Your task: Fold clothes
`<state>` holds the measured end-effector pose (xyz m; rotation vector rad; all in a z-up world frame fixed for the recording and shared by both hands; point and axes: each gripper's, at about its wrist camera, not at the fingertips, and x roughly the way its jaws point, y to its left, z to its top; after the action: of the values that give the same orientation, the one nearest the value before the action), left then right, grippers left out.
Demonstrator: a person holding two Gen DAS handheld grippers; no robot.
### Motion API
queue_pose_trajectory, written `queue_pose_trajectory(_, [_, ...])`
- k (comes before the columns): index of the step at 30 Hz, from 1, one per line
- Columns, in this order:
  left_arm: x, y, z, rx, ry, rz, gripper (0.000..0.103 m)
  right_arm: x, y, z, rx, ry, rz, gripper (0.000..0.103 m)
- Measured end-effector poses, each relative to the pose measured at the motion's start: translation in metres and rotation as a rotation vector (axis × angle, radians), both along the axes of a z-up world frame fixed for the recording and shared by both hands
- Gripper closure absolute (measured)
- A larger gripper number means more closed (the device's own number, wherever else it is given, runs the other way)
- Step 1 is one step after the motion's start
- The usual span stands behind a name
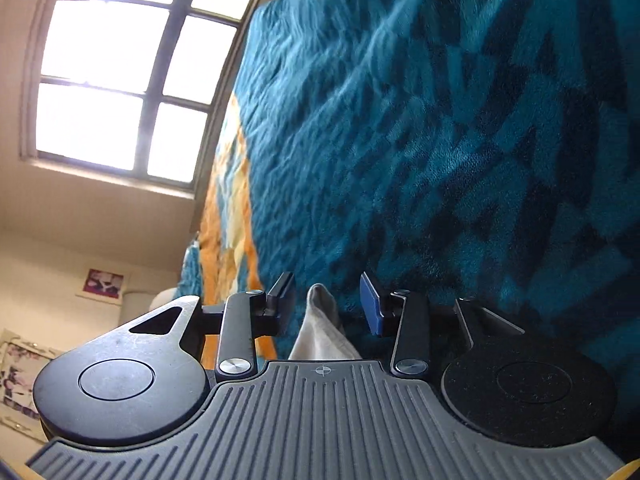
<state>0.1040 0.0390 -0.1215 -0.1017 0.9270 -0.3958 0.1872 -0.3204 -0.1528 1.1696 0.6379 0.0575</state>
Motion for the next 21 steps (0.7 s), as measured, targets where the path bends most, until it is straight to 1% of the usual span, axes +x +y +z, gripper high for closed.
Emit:
queue_pose_trajectory(1, [-0.002,0.003,0.002,-0.003,-0.001,0.013,0.090,-0.011,-0.002,0.010,-0.035,-0.016,-0.015,0.060])
queue_pose_trajectory(4, [-0.009,0.015,0.008,0.000,-0.005,0.065,0.089,-0.041,0.013,0.046,-0.191,-0.082,0.003,0.061])
queue_pose_trajectory(5, [-0.013,0.020,0.013,-0.001,-0.004,0.079,0.090,-0.053,0.015,0.054,-0.238,-0.083,0.020,0.066])
queue_pose_trajectory(6, [-0.018,0.026,0.019,-0.003,-0.003,0.091,0.090,-0.059,0.023,0.059,-0.275,-0.080,0.042,0.079])
queue_pose_trajectory(7, [-0.023,0.032,0.025,-0.006,-0.002,0.104,0.089,-0.069,0.021,0.073,-0.323,-0.069,0.073,0.083])
queue_pose_trajectory(8, [-0.028,0.038,0.031,-0.008,0.000,0.116,0.089,-0.081,0.025,0.079,-0.353,-0.059,0.093,0.084])
queue_pose_trajectory(9, [-0.033,0.044,0.038,-0.010,0.001,0.129,0.090,-0.106,0.023,0.082,-0.376,-0.056,0.111,0.084])
queue_pose_trajectory(10, [-0.040,0.048,0.045,0.000,-0.001,0.135,0.090,-0.131,0.021,0.085,-0.398,-0.054,0.129,0.084])
queue_pose_trajectory(11, [-0.047,0.050,0.053,0.016,-0.006,0.134,0.090,-0.147,0.023,0.094,-0.407,-0.052,0.142,0.084])
queue_pose_trajectory(13, [-0.065,0.054,0.072,0.032,-0.021,0.118,0.088,-0.178,0.023,0.109,-0.414,-0.047,0.170,0.079])
queue_pose_trajectory(15, [-0.084,0.056,0.089,0.043,-0.033,0.099,0.083,-0.198,0.026,0.120,-0.400,-0.033,0.191,0.062])
queue_pose_trajectory(17, [-0.098,0.054,0.097,0.053,-0.036,0.075,0.077,-0.216,0.026,0.128,-0.375,0.008,0.203,0.060])
queue_pose_trajectory(19, [-0.107,0.049,0.096,0.067,-0.039,0.049,0.074,-0.226,0.024,0.121,-0.330,0.072,0.231,0.052])
queue_pose_trajectory(20, [-0.111,0.047,0.095,0.073,-0.040,0.036,0.072,-0.229,0.023,0.113,-0.291,0.105,0.243,0.049])
queue_pose_trajectory(21, [-0.111,0.044,0.090,0.072,-0.042,0.034,0.072,-0.231,0.021,0.104,-0.251,0.133,0.247,0.049])
